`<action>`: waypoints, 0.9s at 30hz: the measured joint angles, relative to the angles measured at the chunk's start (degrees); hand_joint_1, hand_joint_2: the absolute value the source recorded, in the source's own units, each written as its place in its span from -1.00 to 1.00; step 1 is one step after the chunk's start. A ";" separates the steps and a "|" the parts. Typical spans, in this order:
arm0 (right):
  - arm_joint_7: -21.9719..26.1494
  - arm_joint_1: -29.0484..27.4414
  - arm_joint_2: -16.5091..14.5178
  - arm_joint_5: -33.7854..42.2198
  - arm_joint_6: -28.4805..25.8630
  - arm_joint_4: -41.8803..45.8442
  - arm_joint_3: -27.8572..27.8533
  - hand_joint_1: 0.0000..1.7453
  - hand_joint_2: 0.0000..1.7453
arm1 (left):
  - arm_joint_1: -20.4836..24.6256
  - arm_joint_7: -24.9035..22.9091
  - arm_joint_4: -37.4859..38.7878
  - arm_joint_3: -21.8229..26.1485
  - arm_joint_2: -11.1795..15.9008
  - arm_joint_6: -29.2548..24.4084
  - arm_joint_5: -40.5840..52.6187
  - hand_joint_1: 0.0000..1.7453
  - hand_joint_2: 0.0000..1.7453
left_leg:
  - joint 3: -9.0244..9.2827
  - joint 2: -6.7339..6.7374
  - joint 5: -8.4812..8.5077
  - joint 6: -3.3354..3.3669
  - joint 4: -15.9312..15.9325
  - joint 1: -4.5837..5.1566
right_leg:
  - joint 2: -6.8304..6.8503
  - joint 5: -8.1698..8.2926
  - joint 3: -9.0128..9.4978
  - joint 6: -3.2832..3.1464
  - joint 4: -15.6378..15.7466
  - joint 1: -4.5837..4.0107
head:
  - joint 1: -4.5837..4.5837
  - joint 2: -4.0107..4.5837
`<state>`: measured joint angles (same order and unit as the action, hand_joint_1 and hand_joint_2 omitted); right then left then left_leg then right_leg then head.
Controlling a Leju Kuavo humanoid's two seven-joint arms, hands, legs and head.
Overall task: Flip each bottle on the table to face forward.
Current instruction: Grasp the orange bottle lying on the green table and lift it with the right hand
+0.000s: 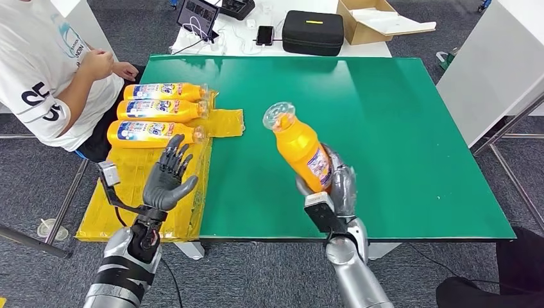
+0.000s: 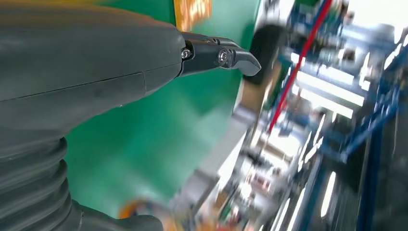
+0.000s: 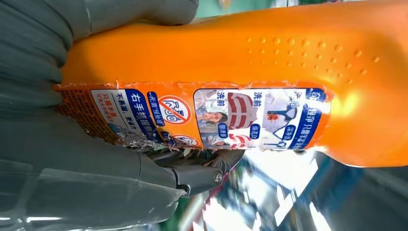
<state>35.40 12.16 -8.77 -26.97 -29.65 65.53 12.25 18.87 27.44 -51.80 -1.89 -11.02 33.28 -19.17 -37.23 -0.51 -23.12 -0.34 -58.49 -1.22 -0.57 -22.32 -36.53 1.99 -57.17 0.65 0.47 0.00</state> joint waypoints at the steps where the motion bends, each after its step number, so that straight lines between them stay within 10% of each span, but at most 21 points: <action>1: 0.96 0.21 -0.86 0.39 0.81 -2.09 0.09 1.00 1.00 | -0.08 0.07 -0.10 -1.25 0.00 0.60 -0.15 -1.00 1.00 | 0.00 0.00 0.00 0.00 0.00 0.00 | 0.00 0.00 -0.01 0.00 0.00 0.00 | -0.01 0.00; 14: 3.07 5.21 -9.47 -4.16 -0.78 -19.99 7.65 1.00 1.00 | 0.85 0.45 0.14 -12.48 0.16 1.11 0.02 -1.00 1.00 | -0.10 -0.01 0.01 0.00 0.00 0.00 | 0.01 -0.01 -0.09 -0.01 0.00 0.01 | -0.01 -0.01; 27: 0.29 8.06 -10.75 -5.98 -3.15 -22.96 13.73 1.00 1.00 | 2.61 -0.58 3.59 -15.10 0.81 1.85 -1.85 -1.00 1.00 | -0.11 0.00 0.01 0.00 0.00 0.00 | 0.00 -0.01 -0.12 -0.01 0.00 0.01 | -0.01 0.00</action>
<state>35.69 20.22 -19.52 -32.94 -32.80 42.57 25.98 21.48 26.85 -48.21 -16.99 -10.21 35.13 -21.02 -37.33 -0.51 -23.11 -0.34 -58.49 -1.21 -0.57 -22.33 -36.65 1.98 -57.17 0.66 0.46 0.00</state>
